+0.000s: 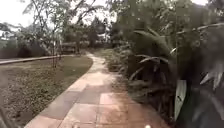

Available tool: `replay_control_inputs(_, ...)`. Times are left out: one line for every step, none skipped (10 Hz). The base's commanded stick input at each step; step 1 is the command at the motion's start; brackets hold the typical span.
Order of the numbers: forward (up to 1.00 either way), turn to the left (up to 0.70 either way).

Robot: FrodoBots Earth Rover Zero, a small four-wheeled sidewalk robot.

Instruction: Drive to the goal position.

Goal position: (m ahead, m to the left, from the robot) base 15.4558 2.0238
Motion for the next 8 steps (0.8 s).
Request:
replay_control_inputs(0.94, 0.0)
replay_control_inputs(0.94, 0.0)
replay_control_inputs(0.94, 0.0)
replay_control_inputs(0.96, 0.0)
replay_control_inputs(1.0, 0.0)
replay_control_inputs(1.0, 0.0)
replay_control_inputs(1.0, 0.0)
replay_control_inputs(1.0, 0.0)
